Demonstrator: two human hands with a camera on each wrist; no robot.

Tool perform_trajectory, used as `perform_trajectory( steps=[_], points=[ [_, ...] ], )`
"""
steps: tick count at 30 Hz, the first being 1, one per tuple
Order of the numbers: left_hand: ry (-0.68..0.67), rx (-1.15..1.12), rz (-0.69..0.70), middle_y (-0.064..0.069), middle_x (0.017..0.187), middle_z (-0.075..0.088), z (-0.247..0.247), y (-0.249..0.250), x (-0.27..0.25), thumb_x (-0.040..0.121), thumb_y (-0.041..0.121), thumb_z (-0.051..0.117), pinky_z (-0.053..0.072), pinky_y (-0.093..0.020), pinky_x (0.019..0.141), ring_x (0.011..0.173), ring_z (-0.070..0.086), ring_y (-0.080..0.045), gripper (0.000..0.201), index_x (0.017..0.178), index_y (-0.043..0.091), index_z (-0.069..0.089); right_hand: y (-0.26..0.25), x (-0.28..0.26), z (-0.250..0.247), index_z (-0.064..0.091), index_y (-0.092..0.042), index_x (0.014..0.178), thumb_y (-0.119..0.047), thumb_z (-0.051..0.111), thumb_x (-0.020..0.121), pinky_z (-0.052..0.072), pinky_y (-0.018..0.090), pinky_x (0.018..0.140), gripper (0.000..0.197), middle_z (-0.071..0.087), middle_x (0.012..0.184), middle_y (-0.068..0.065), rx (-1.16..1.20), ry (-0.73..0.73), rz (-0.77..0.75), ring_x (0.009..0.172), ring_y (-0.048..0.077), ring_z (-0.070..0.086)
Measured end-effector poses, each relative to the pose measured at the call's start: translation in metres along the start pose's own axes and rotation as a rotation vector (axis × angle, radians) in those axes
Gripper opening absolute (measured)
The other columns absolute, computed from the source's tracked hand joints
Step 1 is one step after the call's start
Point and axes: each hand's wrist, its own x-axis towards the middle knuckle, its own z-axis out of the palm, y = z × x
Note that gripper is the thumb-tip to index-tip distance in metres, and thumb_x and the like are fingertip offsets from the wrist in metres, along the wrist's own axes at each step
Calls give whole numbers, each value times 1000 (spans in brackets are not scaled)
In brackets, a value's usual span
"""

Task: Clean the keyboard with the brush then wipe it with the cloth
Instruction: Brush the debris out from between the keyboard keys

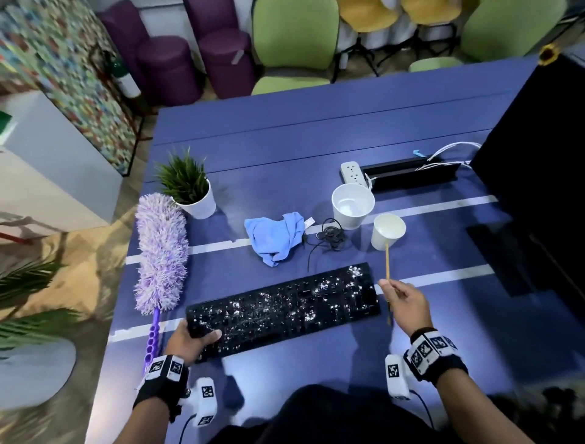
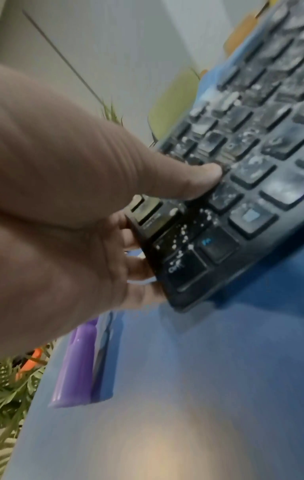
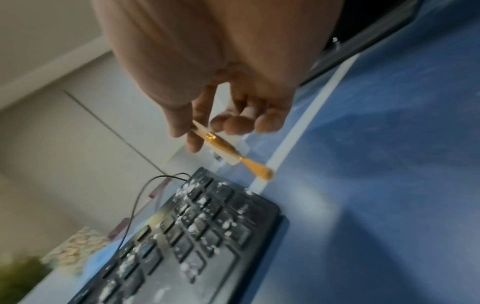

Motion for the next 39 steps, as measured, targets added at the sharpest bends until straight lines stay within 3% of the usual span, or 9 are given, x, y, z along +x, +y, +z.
perform_trajectory(
  steps=[2, 5, 9, 11, 15, 17, 20, 26, 39],
  points=[
    [79, 34, 15, -4, 96, 67, -1, 3, -9, 57, 46, 87, 51, -35, 85, 91, 65, -25, 65, 105, 19, 53, -10, -8, 1, 70, -19, 76, -48, 66, 85, 50, 19, 55, 31, 60, 71, 21, 77, -92, -50, 54, 14, 50],
    [105, 2, 49, -6, 103, 69, 0, 0, -11, 54, 53, 86, 52, -40, 90, 95, 66, -26, 67, 103, 23, 50, -12, -14, 6, 70, -27, 81, -83, 60, 60, 57, 36, 70, 61, 68, 67, 7, 73, -146, -77, 62, 19, 64],
    [119, -36, 84, -8, 105, 69, 3, -3, -13, 52, 56, 84, 52, -43, 90, 97, 66, -27, 72, 103, 24, 47, -22, -23, 18, 67, -38, 82, -38, 70, 85, 58, 34, 75, 4, 72, 70, -6, -113, -272, -262, 70, 11, 70],
    [134, -97, 118, -8, 105, 68, 3, 10, -23, 58, 42, 87, 51, -42, 91, 97, 66, -26, 67, 107, 20, 48, -27, -25, 23, 67, -37, 81, -26, 68, 89, 57, 33, 71, 13, 72, 71, -9, -164, -310, -352, 68, 9, 68],
    [113, -294, 165, -8, 101, 68, -6, 30, -38, 68, 12, 84, 49, -36, 90, 95, 65, -22, 53, 108, 9, 51, -36, -31, 30, 68, -34, 85, -20, 69, 87, 57, 26, 69, 13, 72, 74, -13, -109, -287, -382, 68, 6, 68],
    [114, -364, 182, -8, 102, 69, -16, 37, -40, 67, 12, 85, 50, -38, 92, 97, 66, -24, 53, 109, 9, 52, -41, -33, 33, 67, -31, 77, -17, 71, 85, 52, 17, 65, 17, 70, 70, -18, -136, -233, -407, 64, 2, 64],
    [102, -422, 203, -10, 109, 69, -29, 44, -40, 67, 12, 85, 48, -41, 96, 101, 65, -25, 57, 113, 12, 51, -49, -37, 34, 65, -23, 70, -21, 72, 84, 49, 19, 61, 15, 69, 64, -12, -150, -230, -434, 63, 6, 64],
    [86, -449, 251, -7, 104, 71, -40, 54, -41, 47, 37, 87, 50, -48, 96, 99, 67, -24, 69, 105, 23, 54, -56, -40, 37, 69, -19, 74, -13, 73, 83, 45, 9, 60, 12, 69, 74, -13, -86, -222, -474, 64, 5, 63],
    [125, -368, 260, 1, 102, 71, -40, 47, -43, 49, 46, 87, 49, -49, 96, 99, 67, -20, 68, 106, 31, 52, -67, -41, 47, 68, -22, 79, -17, 72, 84, 50, 19, 65, 9, 66, 73, -12, -95, -105, -656, 68, 5, 62]
  ],
)
